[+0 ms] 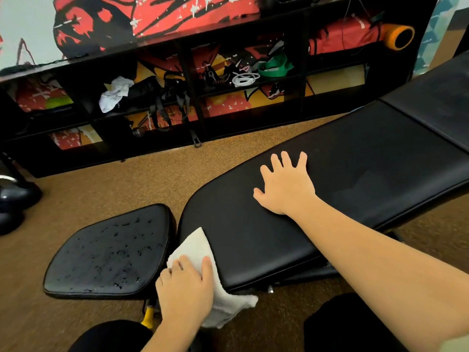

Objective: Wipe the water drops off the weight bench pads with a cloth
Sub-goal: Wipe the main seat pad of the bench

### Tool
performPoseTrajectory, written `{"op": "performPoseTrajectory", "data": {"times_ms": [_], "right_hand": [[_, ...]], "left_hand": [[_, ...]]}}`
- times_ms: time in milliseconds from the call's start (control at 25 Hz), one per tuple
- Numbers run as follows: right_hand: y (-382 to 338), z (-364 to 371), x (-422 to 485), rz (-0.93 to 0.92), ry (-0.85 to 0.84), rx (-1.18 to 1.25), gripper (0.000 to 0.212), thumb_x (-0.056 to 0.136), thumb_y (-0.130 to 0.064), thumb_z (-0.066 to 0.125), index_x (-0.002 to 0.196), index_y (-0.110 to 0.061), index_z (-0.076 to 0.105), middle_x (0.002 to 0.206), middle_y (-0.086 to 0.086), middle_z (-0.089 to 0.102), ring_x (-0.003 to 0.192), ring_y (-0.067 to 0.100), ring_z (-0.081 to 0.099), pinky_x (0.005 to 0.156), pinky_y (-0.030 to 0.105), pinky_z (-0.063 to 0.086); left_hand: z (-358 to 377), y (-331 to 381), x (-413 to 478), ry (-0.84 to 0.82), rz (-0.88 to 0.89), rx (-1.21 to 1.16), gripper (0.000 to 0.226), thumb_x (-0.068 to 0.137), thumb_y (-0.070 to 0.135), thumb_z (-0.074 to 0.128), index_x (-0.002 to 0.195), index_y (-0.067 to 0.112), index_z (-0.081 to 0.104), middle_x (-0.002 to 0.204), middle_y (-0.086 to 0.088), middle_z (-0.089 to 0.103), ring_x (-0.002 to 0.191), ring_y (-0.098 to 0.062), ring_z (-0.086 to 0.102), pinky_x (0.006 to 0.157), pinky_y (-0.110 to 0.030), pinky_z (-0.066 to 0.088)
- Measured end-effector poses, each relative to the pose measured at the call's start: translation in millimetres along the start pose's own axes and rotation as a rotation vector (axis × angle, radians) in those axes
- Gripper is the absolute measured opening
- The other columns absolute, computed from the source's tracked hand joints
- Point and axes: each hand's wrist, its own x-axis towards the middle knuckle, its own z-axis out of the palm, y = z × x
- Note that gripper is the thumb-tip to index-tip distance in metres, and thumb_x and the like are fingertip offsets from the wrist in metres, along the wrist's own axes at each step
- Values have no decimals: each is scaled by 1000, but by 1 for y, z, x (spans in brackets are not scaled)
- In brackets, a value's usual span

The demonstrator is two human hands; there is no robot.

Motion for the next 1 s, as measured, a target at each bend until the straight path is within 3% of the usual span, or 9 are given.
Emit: {"op": "performPoseTrajectory", "data": {"times_ms": [160,280,440,520,600,720,800,920,1000], "right_hand": [[0,2,1,-2,5,-6,74,98,-65,26,157,-21,30,168,18,18,155,42,10,116,72,6],[-1,2,3,-7,5,-7,73,98,-65,26,156,-21,32,167,19,20,154,42,11,117,71,7],[2,3,4,-12,8,4,74,97,-66,28,155,-20,33,166,20,21,154,43,11,120,66,6],[2,3,4,-16,9,4,74,97,-66,27,155,-20,34,166,20,21,154,43,12,121,65,7],[1,2,3,-18,13,7,73,97,-66,28,154,-20,35,166,20,22,154,43,12,121,64,7],[1,1,2,-17,13,9,73,97,-66,28,153,-20,36,166,20,23,154,43,13,122,62,8],[1,1,3,-23,11,10,73,97,-66,29,153,-19,37,165,20,23,154,44,13,122,62,8],[2,1,3,-25,5,10,74,97,-66,28,154,-19,35,166,21,22,154,44,13,123,61,8],[2,2,4,-26,9,3,74,97,-66,28,154,-19,36,166,21,23,154,44,13,123,61,8]], "left_hand": [[10,7,-15,46,-60,-296,71,88,61,25,116,5,59,116,-16,58,110,-37,52,90,-44,37],[14,17,-3,43,-204,-349,64,90,58,31,113,3,54,121,-17,51,118,-44,46,96,-48,35],[16,11,2,168,-119,-488,52,85,56,36,90,7,52,102,-10,56,101,-40,52,85,-49,41],[22,5,1,207,-161,-674,53,86,50,46,108,6,66,123,-14,65,118,-39,57,98,-55,46],[23,4,-2,249,-287,-935,54,88,40,53,134,14,68,143,-4,62,137,-26,53,116,-49,41],[17,15,-7,282,-497,-1252,39,102,16,56,140,19,64,147,0,59,139,-20,52,114,-36,40],[18,21,-12,256,-607,-1265,46,103,18,54,149,22,56,153,-1,54,141,-22,49,112,-36,38],[23,32,-26,222,-656,-1103,66,101,38,52,162,22,35,164,-7,40,149,-31,38,121,-46,32],[20,37,-29,190,-752,-1143,63,105,38,52,162,18,33,162,-12,41,147,-34,40,114,-45,34]]}}
